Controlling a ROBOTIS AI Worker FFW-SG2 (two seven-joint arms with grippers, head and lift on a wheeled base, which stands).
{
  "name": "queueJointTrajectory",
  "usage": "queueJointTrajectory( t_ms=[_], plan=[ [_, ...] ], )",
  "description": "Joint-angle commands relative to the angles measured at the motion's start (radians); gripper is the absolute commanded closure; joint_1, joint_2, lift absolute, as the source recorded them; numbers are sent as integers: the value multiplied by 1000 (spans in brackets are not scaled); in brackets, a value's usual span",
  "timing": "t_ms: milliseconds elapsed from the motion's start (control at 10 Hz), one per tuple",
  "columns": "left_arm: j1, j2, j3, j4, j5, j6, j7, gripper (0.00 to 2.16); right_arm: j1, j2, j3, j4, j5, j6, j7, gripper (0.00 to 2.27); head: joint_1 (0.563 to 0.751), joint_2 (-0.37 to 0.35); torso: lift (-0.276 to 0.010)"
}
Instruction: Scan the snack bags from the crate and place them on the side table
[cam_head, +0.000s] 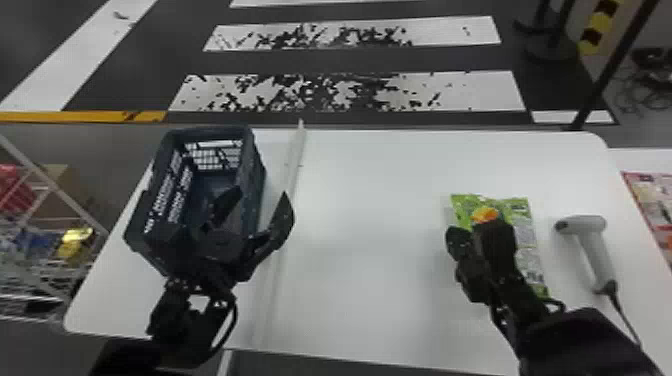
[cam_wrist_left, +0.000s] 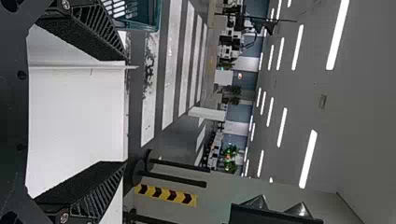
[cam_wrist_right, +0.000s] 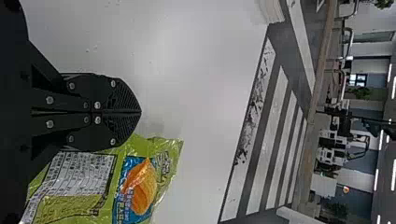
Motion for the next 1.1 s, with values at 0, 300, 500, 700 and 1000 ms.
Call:
queueJointTrajectory(
  t_ms=[0, 300, 500, 700, 1000],
  plan=[
    [-1, -1, 0, 0, 0, -3, 1, 80, 53, -2, 0, -101, -1, -12, -1, 2007, 695, 114, -50],
    [-3, -1, -3, -6, 2, -3, 1, 80, 165, -2, -42, -341, -2, 7, 1, 394, 695, 125, -50],
    [-3, 0, -3, -8, 3, -3, 1, 80, 210, -2, -114, -428, -16, 25, -2, 140, 695, 109, -50],
    [-1, 0, -3, -11, 11, -3, 5, 80, 230, -3, -215, -466, -53, 83, -2, 103, 695, 60, -50],
    [0, 0, -3, -8, 18, -3, 15, 80, 217, -58, -324, -468, -74, 277, -1, 80, 695, -35, -50]
  ],
)
